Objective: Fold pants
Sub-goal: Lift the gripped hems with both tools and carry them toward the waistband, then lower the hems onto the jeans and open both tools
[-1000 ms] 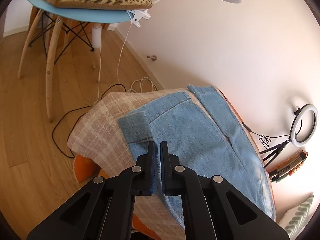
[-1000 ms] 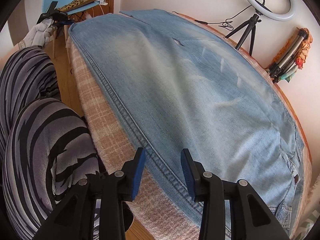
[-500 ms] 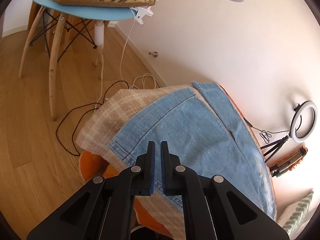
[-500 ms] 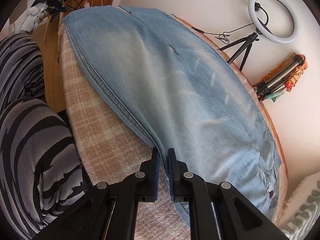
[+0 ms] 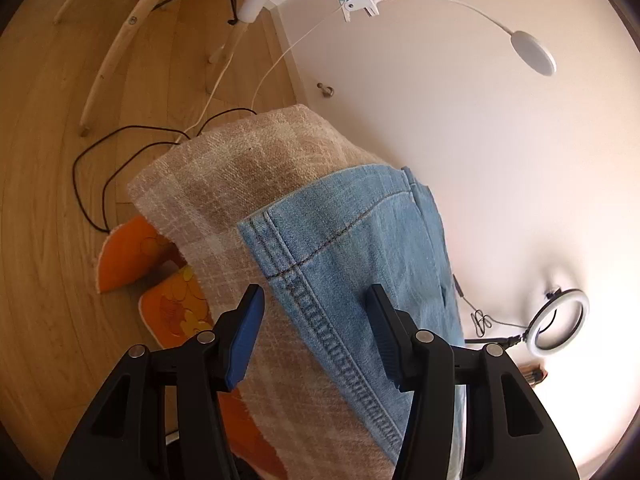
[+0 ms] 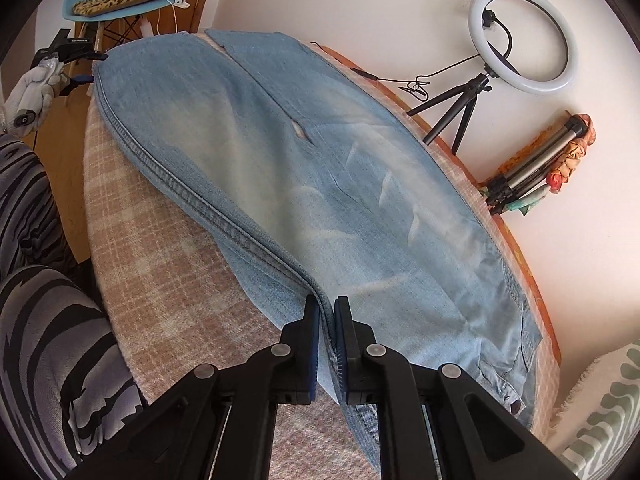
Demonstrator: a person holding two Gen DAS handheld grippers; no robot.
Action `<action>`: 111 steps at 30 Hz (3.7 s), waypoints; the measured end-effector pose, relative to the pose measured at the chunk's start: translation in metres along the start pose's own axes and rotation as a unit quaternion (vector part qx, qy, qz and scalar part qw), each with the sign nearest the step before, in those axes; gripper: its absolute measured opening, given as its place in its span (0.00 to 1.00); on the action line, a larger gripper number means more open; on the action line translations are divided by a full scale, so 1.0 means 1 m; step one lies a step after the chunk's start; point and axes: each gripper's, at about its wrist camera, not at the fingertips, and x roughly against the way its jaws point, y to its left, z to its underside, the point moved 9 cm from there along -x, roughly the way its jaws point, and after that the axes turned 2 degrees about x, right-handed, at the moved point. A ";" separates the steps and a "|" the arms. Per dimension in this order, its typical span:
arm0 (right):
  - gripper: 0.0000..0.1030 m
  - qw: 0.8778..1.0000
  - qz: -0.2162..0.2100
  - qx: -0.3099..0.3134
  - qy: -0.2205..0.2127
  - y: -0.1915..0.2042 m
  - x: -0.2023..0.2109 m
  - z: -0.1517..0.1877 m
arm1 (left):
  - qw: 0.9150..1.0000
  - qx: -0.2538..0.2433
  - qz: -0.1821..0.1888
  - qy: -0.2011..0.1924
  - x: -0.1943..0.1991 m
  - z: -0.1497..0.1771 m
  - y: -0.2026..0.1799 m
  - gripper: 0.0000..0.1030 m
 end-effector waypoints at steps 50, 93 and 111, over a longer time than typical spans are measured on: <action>0.01 0.992 0.115 -0.026 -0.047 -0.188 -0.020 -0.147 | 0.966 -0.234 -0.026 -0.103 -0.097 -0.087 -0.315 0.01; 0.36 0.995 0.053 -0.084 0.023 -0.219 -0.188 -0.170 | 0.898 -0.409 -0.161 0.021 -0.195 -0.110 -0.268 0.22; 0.43 0.978 -0.166 -0.066 -0.110 -0.070 -0.232 -0.433 | 0.911 -0.368 -0.153 0.105 -0.201 -0.061 -0.171 0.39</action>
